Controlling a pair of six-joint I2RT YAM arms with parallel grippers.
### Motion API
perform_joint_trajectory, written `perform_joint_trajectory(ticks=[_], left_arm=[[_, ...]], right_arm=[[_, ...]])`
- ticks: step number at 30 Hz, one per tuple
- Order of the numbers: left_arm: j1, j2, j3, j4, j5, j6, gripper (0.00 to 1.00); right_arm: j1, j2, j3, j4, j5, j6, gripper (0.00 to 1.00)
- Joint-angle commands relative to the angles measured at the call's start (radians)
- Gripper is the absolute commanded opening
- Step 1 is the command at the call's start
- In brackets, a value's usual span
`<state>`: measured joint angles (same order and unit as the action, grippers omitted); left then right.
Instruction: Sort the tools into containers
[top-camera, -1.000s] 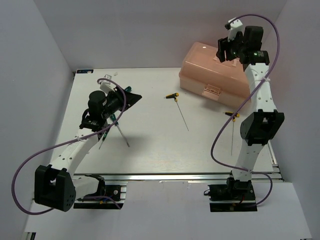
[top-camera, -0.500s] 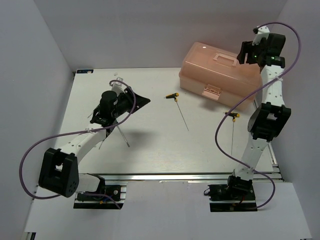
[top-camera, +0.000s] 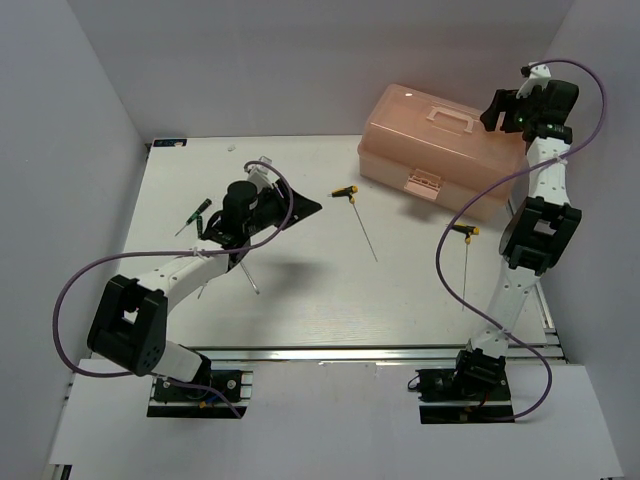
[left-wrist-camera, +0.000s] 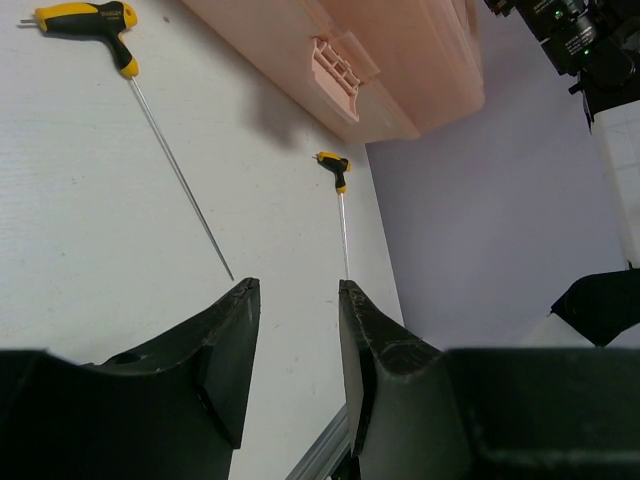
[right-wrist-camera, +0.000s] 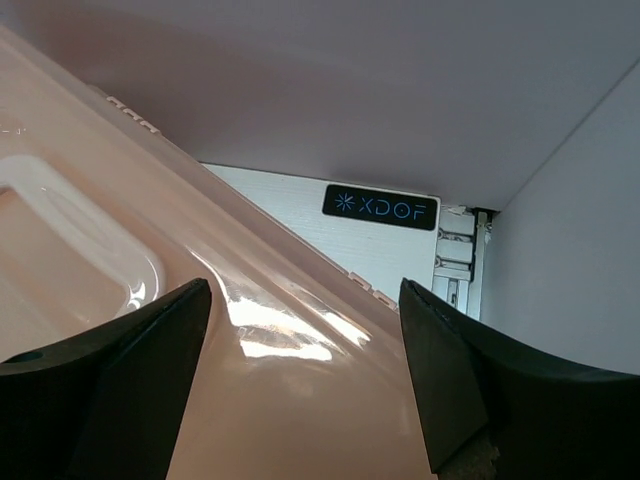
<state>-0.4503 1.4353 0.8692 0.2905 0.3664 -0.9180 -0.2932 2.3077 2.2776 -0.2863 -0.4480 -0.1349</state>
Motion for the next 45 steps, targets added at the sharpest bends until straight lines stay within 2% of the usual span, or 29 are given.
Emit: perform_joint_trajectory(ticks=[1,6,11,18,28,32,37,45], left_arm=[[-0.022,-0.012,0.036,0.012,-0.030,0.002,0.48],[-0.044,0.007,0.047,0.012,-0.040,0.004,0.48],[-0.059,0.031,0.070,0.012,-0.040,0.008,0.50],[-0.077,0.060,0.086,0.025,-0.043,0.008,0.51],[-0.088,0.115,0.122,0.058,-0.037,0.019,0.51],[-0.088,0.190,0.169,0.084,-0.018,0.024,0.51],[-0.099,0.276,0.255,0.108,0.009,0.021,0.51],[-0.139,0.375,0.393,0.134,0.019,0.010,0.51]], right_arm=[[-0.018,0.033,0.031,-0.014,-0.067,0.023,0.81],[-0.032,0.067,0.022,-0.099,-0.170,-0.020,0.81],[-0.032,0.094,0.031,-0.247,-0.291,-0.129,0.80],[-0.031,0.091,-0.007,-0.430,-0.334,-0.268,0.78],[0.006,-0.066,-0.269,-0.603,-0.337,-0.430,0.73],[0.029,-0.113,-0.354,-0.617,-0.337,-0.417,0.72],[0.065,-0.148,-0.377,-0.625,-0.354,-0.368,0.71],[0.158,-0.229,-0.475,-0.496,-0.284,-0.190,0.71]])
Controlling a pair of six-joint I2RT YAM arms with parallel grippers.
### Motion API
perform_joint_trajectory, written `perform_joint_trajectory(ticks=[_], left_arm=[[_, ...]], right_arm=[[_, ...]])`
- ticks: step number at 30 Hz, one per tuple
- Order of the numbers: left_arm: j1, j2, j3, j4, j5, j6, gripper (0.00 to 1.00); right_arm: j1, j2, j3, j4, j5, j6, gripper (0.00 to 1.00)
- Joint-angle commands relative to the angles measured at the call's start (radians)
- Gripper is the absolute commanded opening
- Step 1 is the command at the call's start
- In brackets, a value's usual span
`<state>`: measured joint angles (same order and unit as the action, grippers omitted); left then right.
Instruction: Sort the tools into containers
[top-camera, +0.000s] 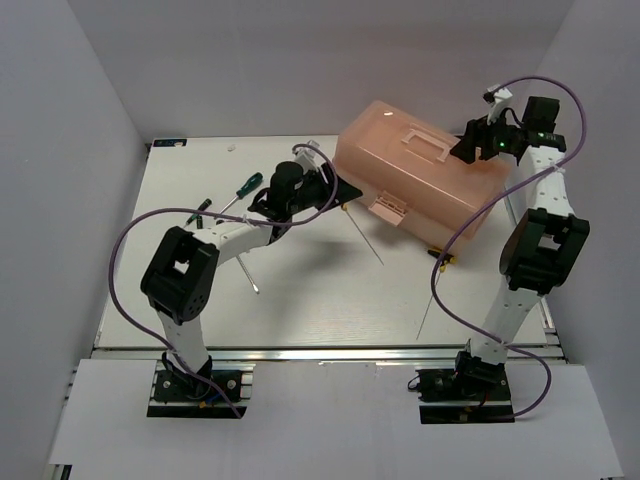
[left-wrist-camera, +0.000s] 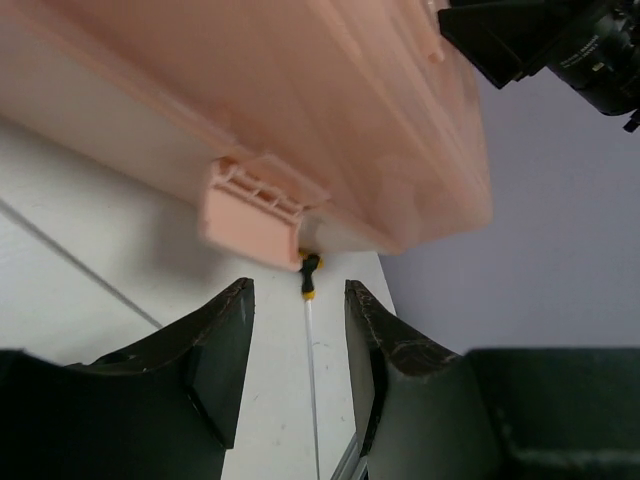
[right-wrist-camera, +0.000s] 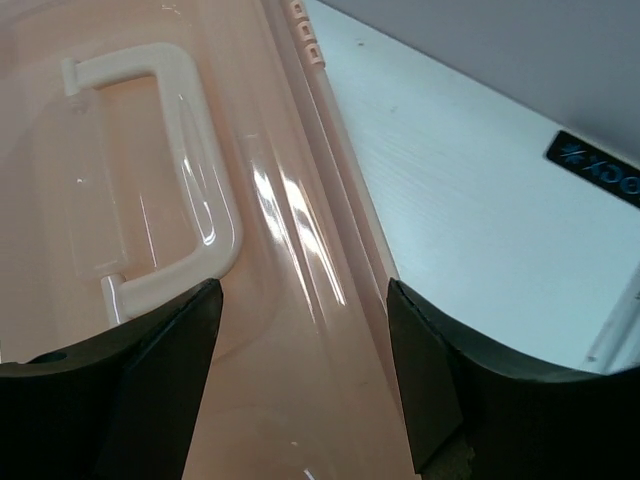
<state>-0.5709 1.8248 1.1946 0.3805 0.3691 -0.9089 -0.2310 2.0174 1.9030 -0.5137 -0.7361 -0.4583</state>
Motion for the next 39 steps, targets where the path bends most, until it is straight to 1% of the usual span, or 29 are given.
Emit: perform_joint_trajectory(ticks=[1,4,8,13,14,16,17,20,21,24,26,27,32,36,39], left_arm=[[-0.023,-0.010,0.115,0.035,0.011,0.002,0.51],[-0.029,0.014,0.219,0.005,-0.010,0.005,0.52],[-0.037,0.048,0.322,-0.032,-0.071,-0.037,0.53],[-0.046,0.102,0.399,-0.037,-0.148,-0.099,0.54],[-0.046,0.137,0.424,-0.048,-0.153,-0.113,0.54],[-0.047,0.180,0.528,-0.109,-0.165,-0.125,0.54],[-0.049,0.224,0.610,-0.162,-0.177,-0.137,0.54],[-0.060,0.319,0.747,-0.273,-0.208,-0.162,0.54],[-0.063,0.339,0.836,-0.348,-0.213,-0.166,0.54],[-0.078,0.392,0.928,-0.483,-0.229,-0.182,0.54],[-0.083,0.390,0.947,-0.528,-0.234,-0.200,0.55],[-0.087,0.375,0.933,-0.563,-0.239,-0.203,0.56],[-0.095,0.323,0.893,-0.658,-0.266,-0.206,0.57],[-0.098,0.314,0.925,-0.773,-0.298,-0.206,0.58],[-0.098,0.318,0.967,-0.865,-0.352,-0.206,0.59]], right_arm=[[0.105,0.058,-0.102,-0.267,0.018,0.145,0.71],[0.142,0.040,-0.128,-0.244,0.055,0.196,0.70],[0.171,-0.008,-0.186,-0.177,0.109,0.282,0.70],[0.185,-0.055,-0.257,-0.108,0.144,0.351,0.70],[0.188,-0.072,-0.266,-0.098,0.147,0.360,0.70],[0.193,-0.088,-0.280,-0.077,0.155,0.380,0.70],[0.196,-0.103,-0.292,-0.071,0.156,0.383,0.70],[0.209,-0.135,-0.318,-0.065,0.178,0.389,0.70],[0.214,-0.146,-0.329,-0.062,0.191,0.389,0.71],[0.231,-0.192,-0.395,-0.037,0.246,0.389,0.71],[0.280,-0.229,-0.433,-0.008,0.279,0.400,0.71],[0.289,-0.241,-0.471,0.004,0.305,0.405,0.71],[0.338,-0.305,-0.555,0.064,0.392,0.440,0.71],[0.389,-0.338,-0.588,0.104,0.527,0.475,0.71],[0.418,-0.364,-0.617,0.127,0.556,0.490,0.71]])
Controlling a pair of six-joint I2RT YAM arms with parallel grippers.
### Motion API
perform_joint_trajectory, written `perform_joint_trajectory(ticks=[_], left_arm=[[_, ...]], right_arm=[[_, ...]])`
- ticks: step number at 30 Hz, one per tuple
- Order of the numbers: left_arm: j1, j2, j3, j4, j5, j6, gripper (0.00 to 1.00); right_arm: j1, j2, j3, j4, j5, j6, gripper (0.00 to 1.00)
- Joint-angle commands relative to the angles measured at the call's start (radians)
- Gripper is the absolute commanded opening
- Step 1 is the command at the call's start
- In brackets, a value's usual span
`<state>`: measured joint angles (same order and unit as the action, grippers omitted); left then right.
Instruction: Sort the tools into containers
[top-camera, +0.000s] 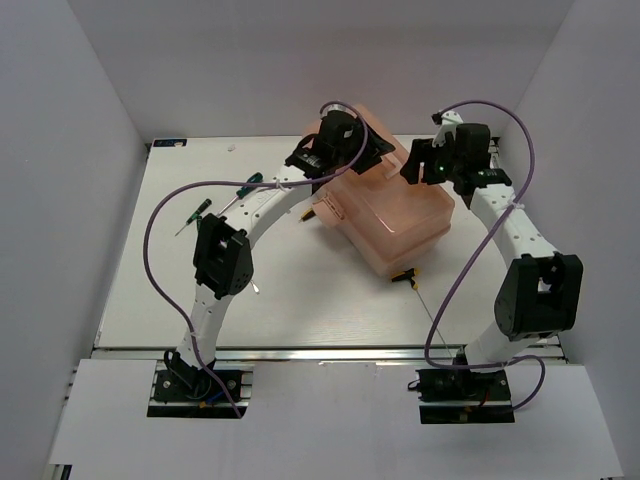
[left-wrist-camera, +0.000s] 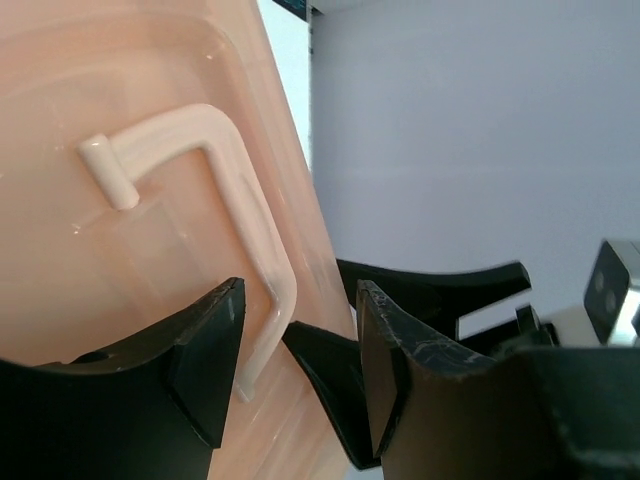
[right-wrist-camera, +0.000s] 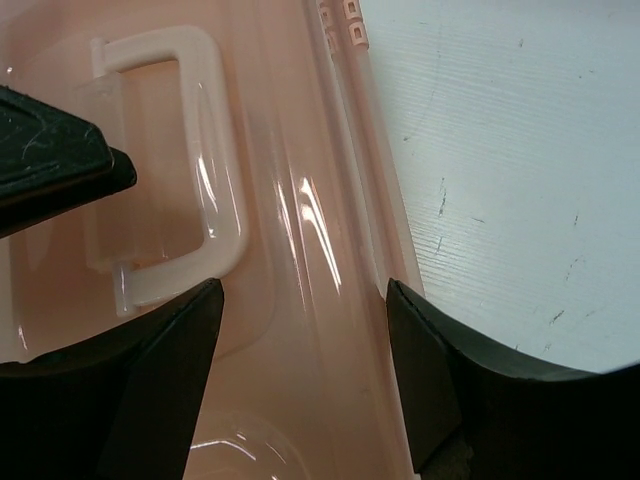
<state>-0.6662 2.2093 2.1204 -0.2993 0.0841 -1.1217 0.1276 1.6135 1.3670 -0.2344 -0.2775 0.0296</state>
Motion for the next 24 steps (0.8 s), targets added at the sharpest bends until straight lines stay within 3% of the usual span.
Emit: perform_joint_trajectory(ticks=[1,10,24], left_arm=[[-0.003,-0.065,0.050,-0.204,-0.104,0.008,0.59],[-0.001,-0.034,0.142,-0.376,-0.185,0.013,0.60],[-0.003,-0.010,0.151,-0.426,-0.190,0.013,0.59]], right_arm=[[0.072,0.028,-0.089,-0.138,0.104,0.012,0.71],[0.145,-0.024,-0.166,-0.134,0.116,0.050,0.70],[0.265,-0.130,-0.339,-0.091,0.077,0.118,0.69]])
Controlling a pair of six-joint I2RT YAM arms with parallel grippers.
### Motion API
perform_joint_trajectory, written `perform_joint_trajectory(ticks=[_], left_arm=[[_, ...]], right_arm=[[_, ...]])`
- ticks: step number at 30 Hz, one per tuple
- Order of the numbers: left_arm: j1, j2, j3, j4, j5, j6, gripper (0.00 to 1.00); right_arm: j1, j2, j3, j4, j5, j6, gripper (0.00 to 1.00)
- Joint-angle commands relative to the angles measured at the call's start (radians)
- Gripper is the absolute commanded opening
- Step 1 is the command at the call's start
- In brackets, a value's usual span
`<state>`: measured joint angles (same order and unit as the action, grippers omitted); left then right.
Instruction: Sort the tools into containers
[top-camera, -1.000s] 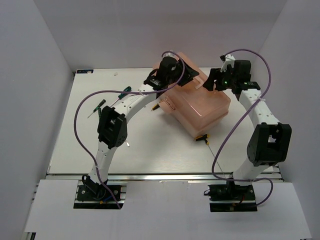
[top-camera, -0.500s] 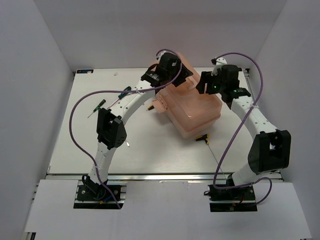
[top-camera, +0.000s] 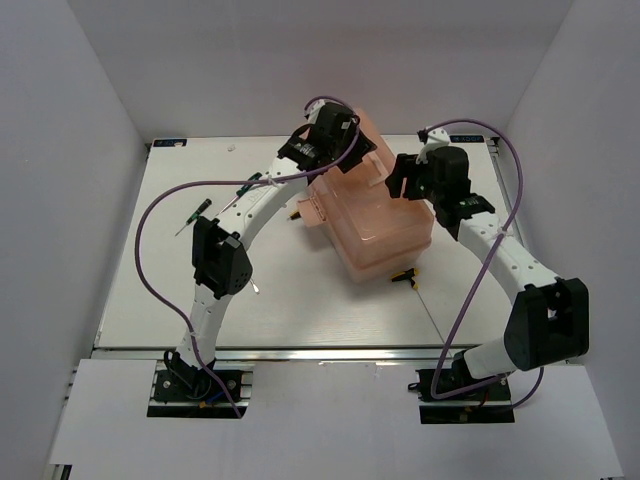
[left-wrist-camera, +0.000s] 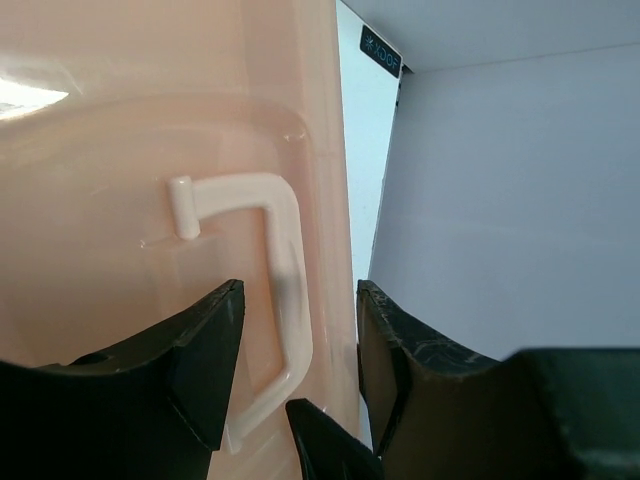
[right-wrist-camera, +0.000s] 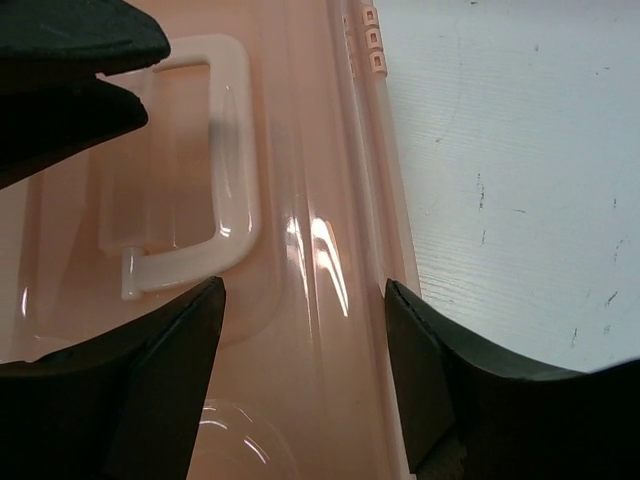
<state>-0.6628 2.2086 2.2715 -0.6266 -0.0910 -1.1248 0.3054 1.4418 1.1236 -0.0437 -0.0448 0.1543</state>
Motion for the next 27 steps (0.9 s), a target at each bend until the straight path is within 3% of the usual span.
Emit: perform_joint_trajectory(ticks=[1,13,19,27], left_arm=[[-0.008,-0.010,0.000,-0.102,-0.016,0.014,0.59],[-0.027,-0.047,-0.018,-0.192,-0.036,0.043,0.60],[-0.027,-0.121,-0.115,-0.239,-0.121,0.051,0.60],[-0.029,-0.083,-0.081,-0.329,-0.124,0.095,0.61]], right_arm=[[0.087,0.042,-0.103,-0.277,-0.162,-0.007,0.69],[0.133,0.092,-0.064,-0.232,-0.187,0.088,0.69],[0.133,0.095,-0.065,-0.211,-0.139,0.113,0.71],[0.132,0.040,-0.088,-0.202,-0.081,0.126,0.77]])
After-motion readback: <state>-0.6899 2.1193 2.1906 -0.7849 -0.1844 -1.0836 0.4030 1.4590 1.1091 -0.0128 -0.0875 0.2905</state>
